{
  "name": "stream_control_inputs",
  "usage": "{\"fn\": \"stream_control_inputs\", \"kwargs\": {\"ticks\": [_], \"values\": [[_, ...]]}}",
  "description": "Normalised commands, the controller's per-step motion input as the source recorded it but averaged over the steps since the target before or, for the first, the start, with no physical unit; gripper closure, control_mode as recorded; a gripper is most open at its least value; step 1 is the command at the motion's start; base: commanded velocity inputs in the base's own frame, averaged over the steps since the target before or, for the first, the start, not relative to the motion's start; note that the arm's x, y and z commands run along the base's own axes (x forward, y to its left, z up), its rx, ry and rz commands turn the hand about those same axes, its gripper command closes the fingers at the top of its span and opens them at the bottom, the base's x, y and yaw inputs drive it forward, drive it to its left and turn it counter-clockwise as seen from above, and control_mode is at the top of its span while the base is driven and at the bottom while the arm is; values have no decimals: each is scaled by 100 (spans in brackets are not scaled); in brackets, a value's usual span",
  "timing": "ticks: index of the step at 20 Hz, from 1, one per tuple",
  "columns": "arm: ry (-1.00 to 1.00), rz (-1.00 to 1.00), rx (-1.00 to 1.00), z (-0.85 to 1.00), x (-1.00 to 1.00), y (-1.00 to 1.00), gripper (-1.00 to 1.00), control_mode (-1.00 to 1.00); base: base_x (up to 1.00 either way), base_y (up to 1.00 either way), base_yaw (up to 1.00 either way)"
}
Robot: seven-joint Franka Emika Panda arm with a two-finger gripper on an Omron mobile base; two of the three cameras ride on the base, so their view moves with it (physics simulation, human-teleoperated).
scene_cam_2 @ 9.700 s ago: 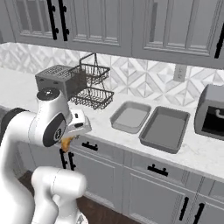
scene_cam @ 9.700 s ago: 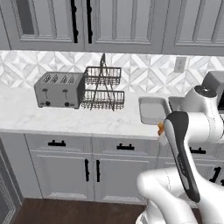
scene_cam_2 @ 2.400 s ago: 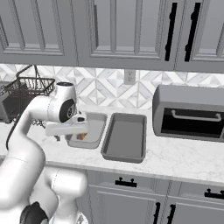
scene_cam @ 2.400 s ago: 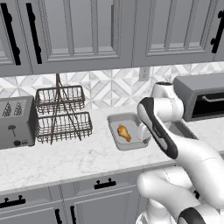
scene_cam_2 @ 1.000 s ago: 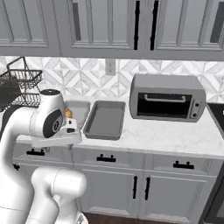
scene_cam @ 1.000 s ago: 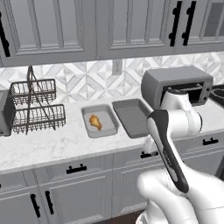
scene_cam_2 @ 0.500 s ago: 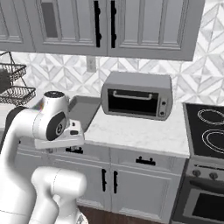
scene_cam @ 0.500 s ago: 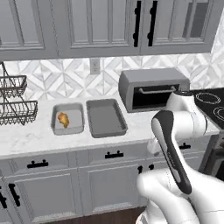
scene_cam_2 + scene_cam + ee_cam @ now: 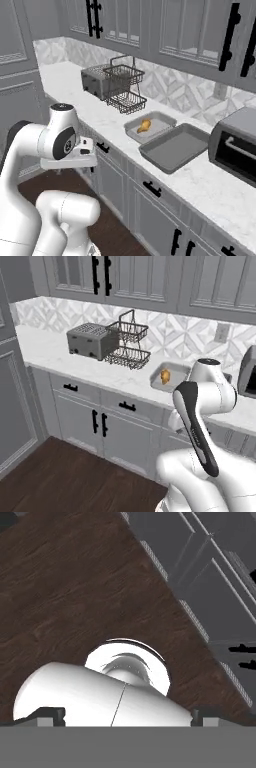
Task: Place one cucumber and one chicken drumstick in each tupperware on the nearby counter, to pack two identical lunches.
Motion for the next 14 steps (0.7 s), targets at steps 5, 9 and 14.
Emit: {"fn": "stream_control_inputs", "kwargs": {"ticks": [5, 9, 14], "values": [[0, 0, 0, 0, 0, 0, -100, 100, 3, 40, 80], [0, 0, 0, 0, 0, 0, -100, 100, 43, 64, 63], [0, 0, 0, 0, 0, 0, -100, 100, 76, 100, 43]]}}
